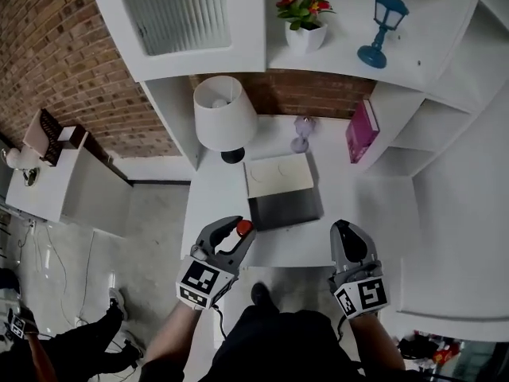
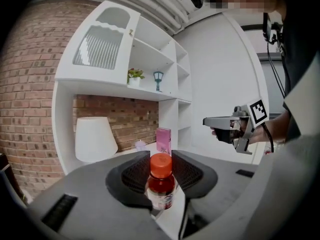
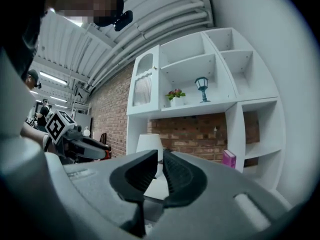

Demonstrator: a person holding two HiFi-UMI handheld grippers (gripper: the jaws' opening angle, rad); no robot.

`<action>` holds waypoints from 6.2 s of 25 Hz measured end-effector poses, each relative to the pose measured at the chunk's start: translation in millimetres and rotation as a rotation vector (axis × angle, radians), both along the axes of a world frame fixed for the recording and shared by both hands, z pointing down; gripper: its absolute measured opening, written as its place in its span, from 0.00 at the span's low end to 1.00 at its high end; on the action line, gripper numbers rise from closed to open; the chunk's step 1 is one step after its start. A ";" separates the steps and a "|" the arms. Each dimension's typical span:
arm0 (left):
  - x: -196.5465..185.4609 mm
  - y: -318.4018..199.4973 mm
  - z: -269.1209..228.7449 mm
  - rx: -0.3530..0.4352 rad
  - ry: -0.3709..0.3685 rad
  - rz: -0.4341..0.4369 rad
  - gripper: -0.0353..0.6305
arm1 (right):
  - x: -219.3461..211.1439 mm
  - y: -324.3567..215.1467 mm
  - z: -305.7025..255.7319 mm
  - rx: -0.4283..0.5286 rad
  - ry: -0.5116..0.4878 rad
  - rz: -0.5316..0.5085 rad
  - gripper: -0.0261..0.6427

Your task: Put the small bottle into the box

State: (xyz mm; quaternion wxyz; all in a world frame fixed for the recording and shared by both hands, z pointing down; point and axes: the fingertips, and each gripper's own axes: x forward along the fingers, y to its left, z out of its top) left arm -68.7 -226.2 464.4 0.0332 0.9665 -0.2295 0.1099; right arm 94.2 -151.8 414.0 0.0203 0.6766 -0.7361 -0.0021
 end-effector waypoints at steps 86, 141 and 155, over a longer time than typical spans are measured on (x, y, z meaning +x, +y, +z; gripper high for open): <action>72.2 -73.1 -48.1 0.023 0.157 -0.320 0.36 | 72.6 -102.1 -16.7 0.033 0.008 -0.082 0.03; 64.5 -79.3 -106.8 0.144 0.163 -0.406 0.36 | 82.6 -101.2 -77.8 0.137 0.019 -0.160 0.04; 83.7 -68.4 -95.8 0.117 0.133 -0.411 0.36 | 95.4 -105.3 -69.9 0.116 -0.008 -0.197 0.04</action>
